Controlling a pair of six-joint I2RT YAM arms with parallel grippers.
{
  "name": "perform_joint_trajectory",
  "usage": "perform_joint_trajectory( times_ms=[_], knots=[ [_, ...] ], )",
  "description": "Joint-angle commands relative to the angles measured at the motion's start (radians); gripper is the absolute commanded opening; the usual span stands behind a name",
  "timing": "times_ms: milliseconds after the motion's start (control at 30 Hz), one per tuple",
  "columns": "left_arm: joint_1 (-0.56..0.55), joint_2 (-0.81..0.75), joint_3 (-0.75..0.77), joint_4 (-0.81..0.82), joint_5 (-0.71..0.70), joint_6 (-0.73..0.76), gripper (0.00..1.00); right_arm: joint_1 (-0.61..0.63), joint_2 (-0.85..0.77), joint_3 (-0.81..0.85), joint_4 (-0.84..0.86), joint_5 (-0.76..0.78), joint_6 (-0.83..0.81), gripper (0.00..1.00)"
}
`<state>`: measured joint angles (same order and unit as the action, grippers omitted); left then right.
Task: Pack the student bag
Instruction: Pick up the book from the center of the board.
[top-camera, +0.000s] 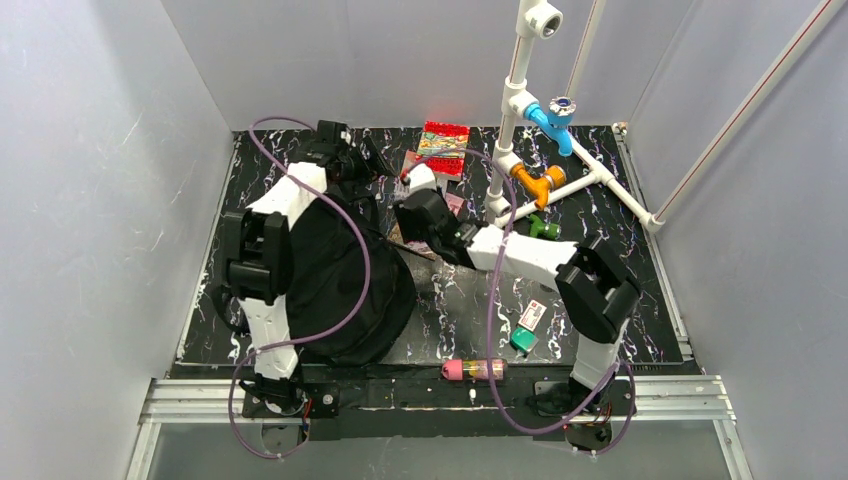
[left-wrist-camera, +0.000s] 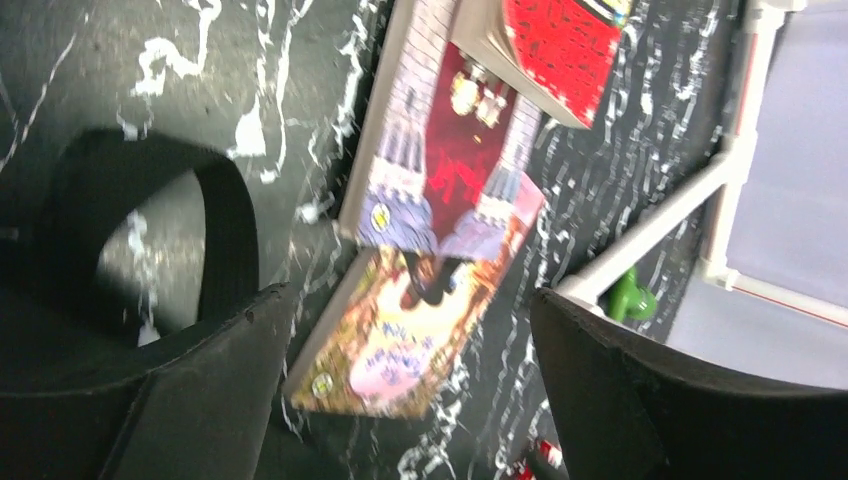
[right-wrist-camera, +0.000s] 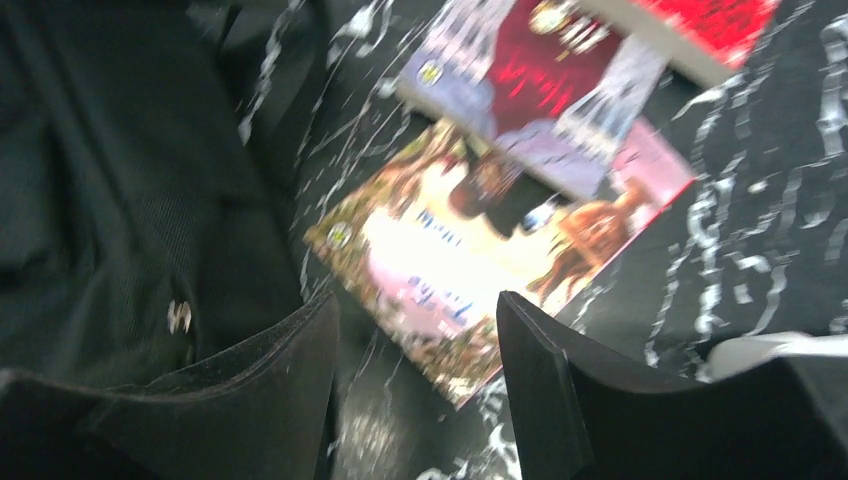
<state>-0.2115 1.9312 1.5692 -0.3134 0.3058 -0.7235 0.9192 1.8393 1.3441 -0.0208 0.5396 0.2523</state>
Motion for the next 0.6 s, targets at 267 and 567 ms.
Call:
perform_joint_trajectory(
  times_ms=[267,567],
  knots=[
    [-0.017,0.282,0.101,0.152,0.085,0.072,0.7,-0.061,-0.128,-0.296,0.261,-0.164,0.081,0.66],
    [-0.028,0.325,-0.042,0.37,0.155,-0.207,0.51,-0.117,-0.155,-0.316,0.275,-0.212,0.066,0.66]
  ],
)
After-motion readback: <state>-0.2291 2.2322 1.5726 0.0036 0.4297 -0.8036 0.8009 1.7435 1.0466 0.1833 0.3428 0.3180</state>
